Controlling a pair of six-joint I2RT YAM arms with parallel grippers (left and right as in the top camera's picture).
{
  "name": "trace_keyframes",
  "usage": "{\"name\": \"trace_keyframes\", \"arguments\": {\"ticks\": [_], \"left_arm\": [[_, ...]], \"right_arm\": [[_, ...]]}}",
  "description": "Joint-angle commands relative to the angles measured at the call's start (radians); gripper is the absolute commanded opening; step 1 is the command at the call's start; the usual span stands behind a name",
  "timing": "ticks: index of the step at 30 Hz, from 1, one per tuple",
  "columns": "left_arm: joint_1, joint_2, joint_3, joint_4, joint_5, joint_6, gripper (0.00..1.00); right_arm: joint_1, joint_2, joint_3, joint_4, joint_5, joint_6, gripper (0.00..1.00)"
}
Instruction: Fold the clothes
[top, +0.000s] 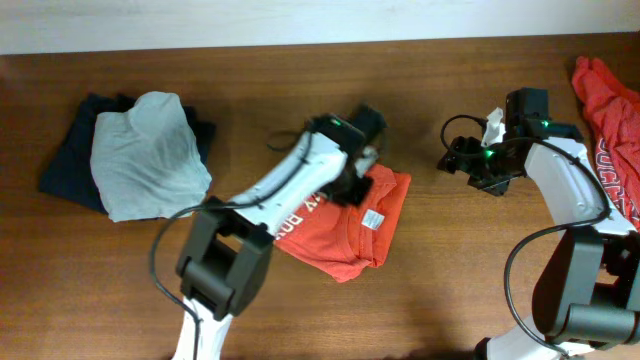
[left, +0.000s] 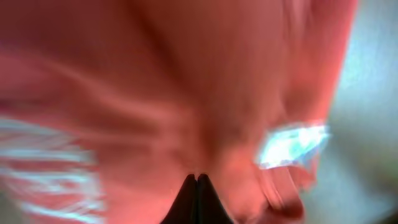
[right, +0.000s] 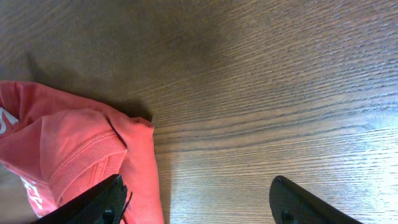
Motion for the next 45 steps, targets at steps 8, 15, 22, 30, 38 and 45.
{"name": "trace_keyframes", "arguments": {"ticks": [8,15,22,30,38,45], "left_arm": [[0.048,0.113,0.018,0.198,0.209,-0.019,0.01],[-0.029,0.170,0.020,0.228,0.343,-0.001,0.01],[-0.054,0.168,0.124,0.125,0.305,0.051,0.03],[0.032,0.161,0.350,-0.114,-0.032,0.052,0.26],[0.161,0.183,0.362,-0.153,0.130,0.101,0.22],[0.172,0.235,0.361,-0.177,0.279,0.186,0.19]], "right_arm": [[-0.002,0.002,0.002,-0.002,-0.006,-0.006,0.79],[-0.002,0.002,0.002,-0.002,-0.006,-0.005,0.79],[-0.002,0.002,0.002,-0.009,-0.006,-0.006,0.79],[-0.001,0.002,0.002,-0.050,-0.074,-0.035,0.76],[0.112,0.002,-0.027,-0.074,-0.258,-0.196,0.19],[0.256,0.010,-0.130,0.094,-0.253,-0.116,0.04]]}}
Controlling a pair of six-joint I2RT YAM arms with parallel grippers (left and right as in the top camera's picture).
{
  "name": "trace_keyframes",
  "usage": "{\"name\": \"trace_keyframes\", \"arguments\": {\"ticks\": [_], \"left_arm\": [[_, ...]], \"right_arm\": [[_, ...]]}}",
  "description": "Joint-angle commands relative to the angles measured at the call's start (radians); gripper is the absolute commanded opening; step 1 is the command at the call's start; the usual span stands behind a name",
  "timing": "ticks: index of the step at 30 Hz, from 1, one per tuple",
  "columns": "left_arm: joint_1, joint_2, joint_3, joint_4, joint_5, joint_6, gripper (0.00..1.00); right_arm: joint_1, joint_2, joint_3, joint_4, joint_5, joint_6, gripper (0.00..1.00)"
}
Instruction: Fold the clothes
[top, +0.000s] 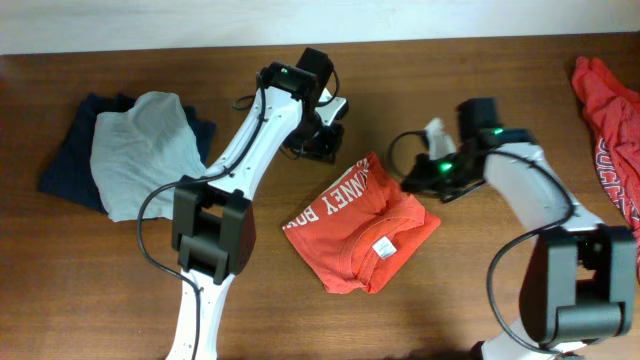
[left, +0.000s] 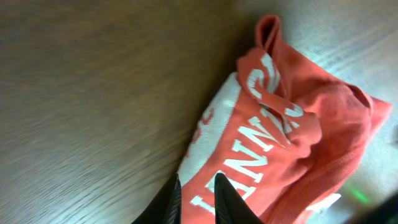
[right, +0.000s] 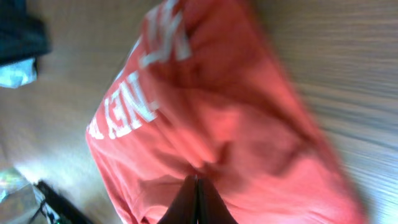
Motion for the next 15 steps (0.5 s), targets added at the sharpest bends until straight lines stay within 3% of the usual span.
{"name": "trace_keyframes", "arguments": {"ticks": [1,8,15], "left_arm": [[-0.020,0.059,0.006,-0.011,0.086,0.080,0.19],[-0.040,0.187,0.005,-0.043,0.092,0.121,0.15],[-0.030,0.269,0.005,-0.070,0.071,0.065,0.06]], "right_arm": [[0.044,0.018,-0.045,0.044,-0.007,0.056,0.04],[0.047,0.100,-0.076,0.028,0.105,0.079,0.04],[0.040,0.121,-0.069,-0.045,0.468,0.162,0.04]]}}
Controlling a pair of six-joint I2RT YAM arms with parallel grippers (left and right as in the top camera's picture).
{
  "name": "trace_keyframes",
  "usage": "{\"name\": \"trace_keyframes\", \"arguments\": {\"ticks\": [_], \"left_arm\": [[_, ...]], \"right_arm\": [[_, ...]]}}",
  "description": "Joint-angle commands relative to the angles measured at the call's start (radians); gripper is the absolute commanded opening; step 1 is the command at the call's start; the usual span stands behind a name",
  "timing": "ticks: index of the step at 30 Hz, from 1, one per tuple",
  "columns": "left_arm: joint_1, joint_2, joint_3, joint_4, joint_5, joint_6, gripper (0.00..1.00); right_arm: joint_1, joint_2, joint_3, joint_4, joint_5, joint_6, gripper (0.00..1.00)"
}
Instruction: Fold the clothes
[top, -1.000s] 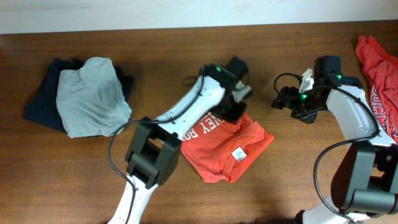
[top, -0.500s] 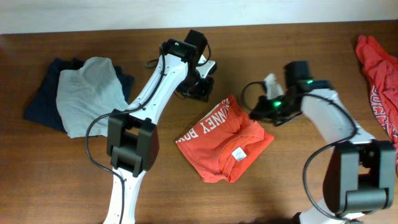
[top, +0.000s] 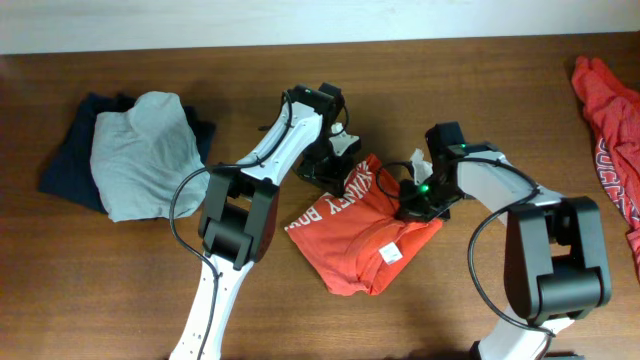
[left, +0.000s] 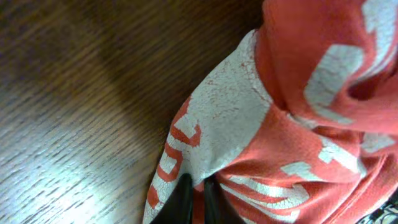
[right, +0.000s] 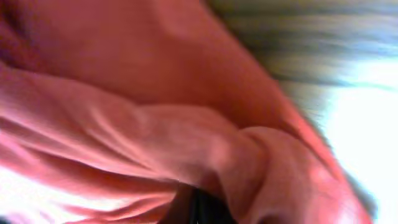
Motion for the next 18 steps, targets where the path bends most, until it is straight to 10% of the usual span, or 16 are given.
{"name": "trace_keyframes", "arguments": {"ticks": [1,15,18], "left_arm": [[0.012,0.080,-0.005,-0.008,-0.043,-0.039,0.06],[0.060,0.079,0.002,-0.035,-0.045,-0.039,0.03],[0.073,0.072,0.016,-0.056,-0.045,-0.031,0.15]], "right_arm": [[-0.013,0.007,0.001,-0.035,0.274,0.068,0.04],[-0.153,0.005,0.050,-0.058,0.158,0.164,0.06],[-0.187,0.005,0.055,-0.060,0.076,0.089,0.10]]}}
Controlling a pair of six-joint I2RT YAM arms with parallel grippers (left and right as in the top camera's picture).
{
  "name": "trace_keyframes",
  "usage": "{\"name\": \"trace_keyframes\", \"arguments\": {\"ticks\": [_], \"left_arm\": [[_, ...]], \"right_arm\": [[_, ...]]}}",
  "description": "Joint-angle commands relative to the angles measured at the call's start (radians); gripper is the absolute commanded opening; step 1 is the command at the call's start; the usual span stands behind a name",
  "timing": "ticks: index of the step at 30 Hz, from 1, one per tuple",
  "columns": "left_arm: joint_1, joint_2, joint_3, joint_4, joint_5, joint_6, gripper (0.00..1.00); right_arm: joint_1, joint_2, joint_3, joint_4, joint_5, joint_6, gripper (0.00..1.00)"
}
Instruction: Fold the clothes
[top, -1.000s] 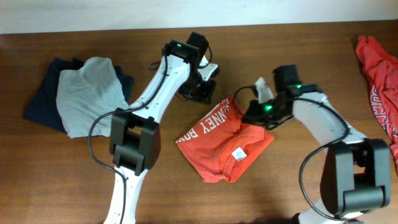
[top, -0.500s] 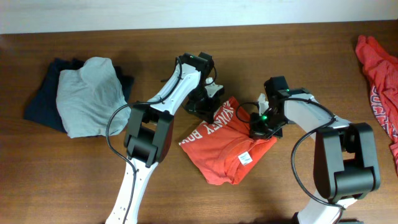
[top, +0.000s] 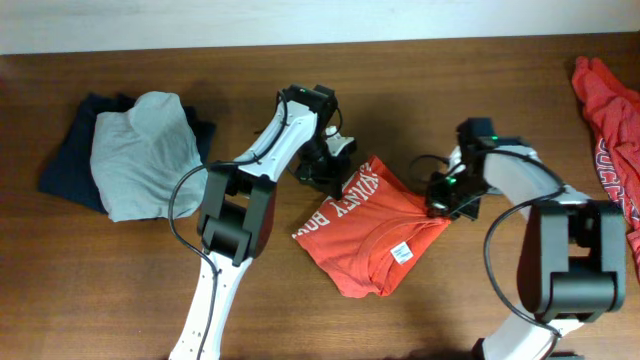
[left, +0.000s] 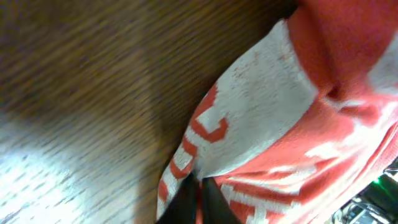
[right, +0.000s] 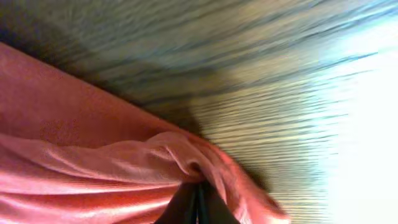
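Note:
A folded orange-red T-shirt with white lettering and a white label lies on the table's middle. My left gripper is shut on its upper left edge; the left wrist view shows the dark fingers pinching the lettered cloth. My right gripper is shut on the shirt's right corner, where the right wrist view shows red cloth bunched over the fingertips.
A grey shirt lies folded on a dark navy garment at the far left. Another red garment is heaped at the right edge. The wooden table runs around them.
The T-shirt has shifted slightly to the right and down. My right gripper has moved right with the shirt's corner. The left gripper stays at the upper left edge, both still pinching cloth.
At first my left gripper was over the orange-red shirt, shut, with the right gripper apart and open to the right. Later the left stood slightly open beyond the shirt's top edge and the right reached its right side. Then both were shut on the shirt, as now.

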Motion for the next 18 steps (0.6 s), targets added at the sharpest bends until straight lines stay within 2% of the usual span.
{"name": "trace_keyframes", "arguments": {"ticks": [1,3,4,5,8,10,14,18], "left_arm": [[0.046,0.047,0.010,-0.019,-0.111,0.003,0.26],[0.055,0.042,0.020,-0.025,-0.111,0.018,0.56],[0.059,0.039,0.023,-0.029,-0.109,0.029,0.64],[0.063,0.038,0.024,-0.034,-0.103,0.039,0.68],[0.077,0.035,0.028,-0.056,0.027,0.134,0.72],[0.079,0.035,0.028,-0.068,0.114,0.212,0.79],[0.066,0.035,0.025,-0.081,0.077,0.314,0.82],[0.022,0.035,0.015,-0.090,0.067,0.444,0.78]], "right_arm": [[-0.042,0.006,0.019,-0.005,-0.006,-0.043,0.10],[-0.053,0.006,0.019,-0.012,-0.031,-0.055,0.11],[-0.053,0.006,0.019,-0.013,-0.039,-0.064,0.11],[-0.053,0.006,0.019,-0.013,-0.044,-0.074,0.12],[-0.051,0.006,0.019,-0.012,-0.044,-0.077,0.12],[-0.051,0.006,0.019,-0.011,-0.044,-0.077,0.13],[-0.051,0.006,0.019,-0.011,-0.044,-0.077,0.13],[-0.051,0.006,0.019,-0.011,-0.044,-0.077,0.13]]}}
